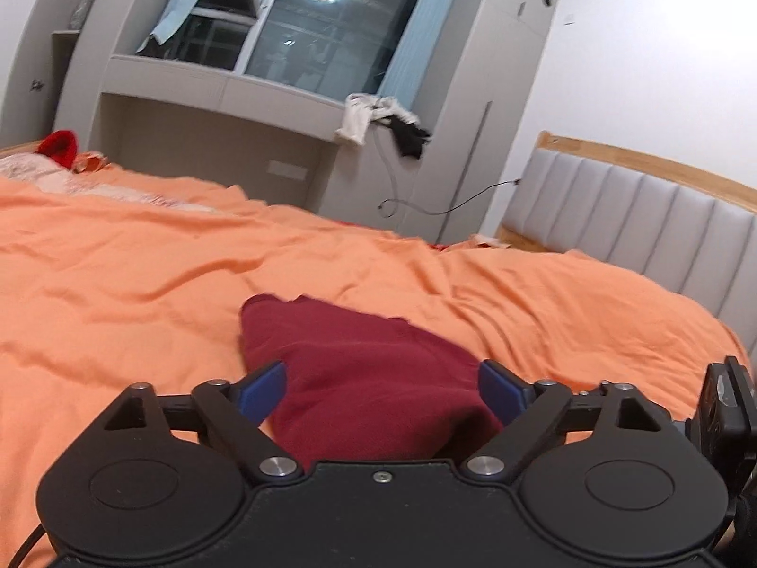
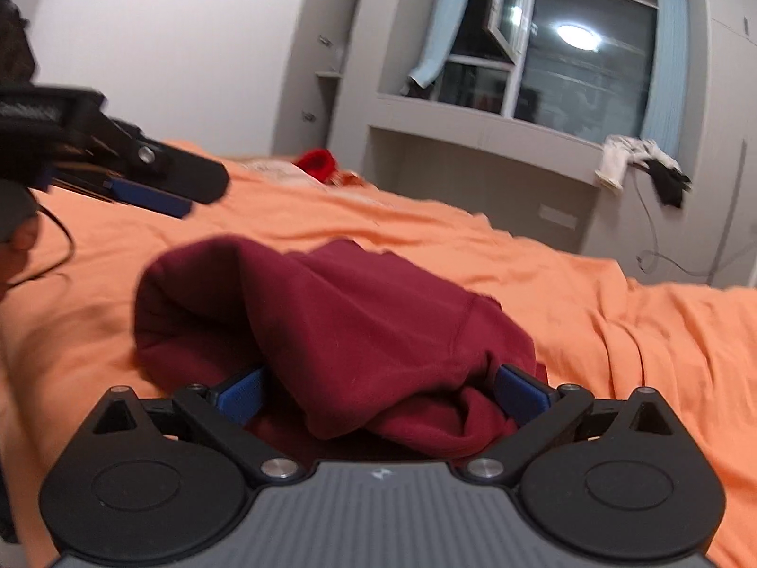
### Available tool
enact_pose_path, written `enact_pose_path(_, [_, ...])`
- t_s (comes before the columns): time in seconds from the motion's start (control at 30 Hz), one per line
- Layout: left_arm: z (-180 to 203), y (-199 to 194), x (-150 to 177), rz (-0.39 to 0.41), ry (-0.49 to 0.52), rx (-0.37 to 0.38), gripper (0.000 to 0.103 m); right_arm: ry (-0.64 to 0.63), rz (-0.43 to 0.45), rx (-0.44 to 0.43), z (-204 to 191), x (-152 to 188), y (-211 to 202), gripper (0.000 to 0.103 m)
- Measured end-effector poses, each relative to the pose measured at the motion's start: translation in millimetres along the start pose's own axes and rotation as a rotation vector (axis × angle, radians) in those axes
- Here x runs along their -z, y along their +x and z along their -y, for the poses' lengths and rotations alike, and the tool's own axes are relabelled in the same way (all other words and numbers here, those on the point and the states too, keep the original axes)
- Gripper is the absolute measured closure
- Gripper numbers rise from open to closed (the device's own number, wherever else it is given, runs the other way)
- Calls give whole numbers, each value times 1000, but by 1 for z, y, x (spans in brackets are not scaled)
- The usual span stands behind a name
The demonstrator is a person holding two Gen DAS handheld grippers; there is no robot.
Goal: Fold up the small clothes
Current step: 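Open both grippers, then grasp the folded sweater edge with the right gripper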
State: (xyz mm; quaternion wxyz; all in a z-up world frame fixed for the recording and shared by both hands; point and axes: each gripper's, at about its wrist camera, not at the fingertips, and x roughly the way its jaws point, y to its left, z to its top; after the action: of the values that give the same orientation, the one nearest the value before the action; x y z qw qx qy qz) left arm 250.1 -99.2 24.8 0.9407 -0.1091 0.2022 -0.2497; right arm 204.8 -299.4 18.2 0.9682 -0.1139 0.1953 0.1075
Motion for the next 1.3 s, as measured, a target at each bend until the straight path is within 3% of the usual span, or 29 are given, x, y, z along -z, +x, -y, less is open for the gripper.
enact_pose_path(0.13, [-7, 8, 3, -48, -31, -41, 12, 28, -31, 112, -3, -2, 14, 0])
enact_pose_path(0.3, [-15, 16, 5, -100, -68, -30, 11, -6, -5, 240, 12, -4, 11, 0])
enact_pose_path(0.6, [-10, 33, 18, -208, -12, -63, 11, -67, -95, 266, 44, 6, 5, 0])
enact_pose_path(0.73, [-7, 36, 21, -234, 6, -70, 11, 23, -118, 267, 73, 12, -3, 0])
enact_pose_path(0.83, [-4, 41, 24, -260, 25, -80, 10, 149, -88, 274, 98, 17, -17, 0])
enact_pose_path(0.93, [-2, 43, 28, -272, 39, -85, 10, 370, -43, 200, 121, 21, -23, 0])
enact_pose_path(1.03, [-1, 44, 30, -273, 46, -88, 9, 632, 3, 12, 142, 33, -19, 0])
enact_pose_path(1.1, [0, 44, 30, -274, 48, -89, 9, 738, 11, -104, 146, 38, -9, 3])
enact_pose_path(1.23, [1, 45, 31, -275, 56, -90, 9, 716, -3, -131, 137, 33, 5, 23])
enact_pose_path(1.3, [1, 46, 32, -282, 58, -88, 9, 712, -22, -143, 133, 31, 12, 28])
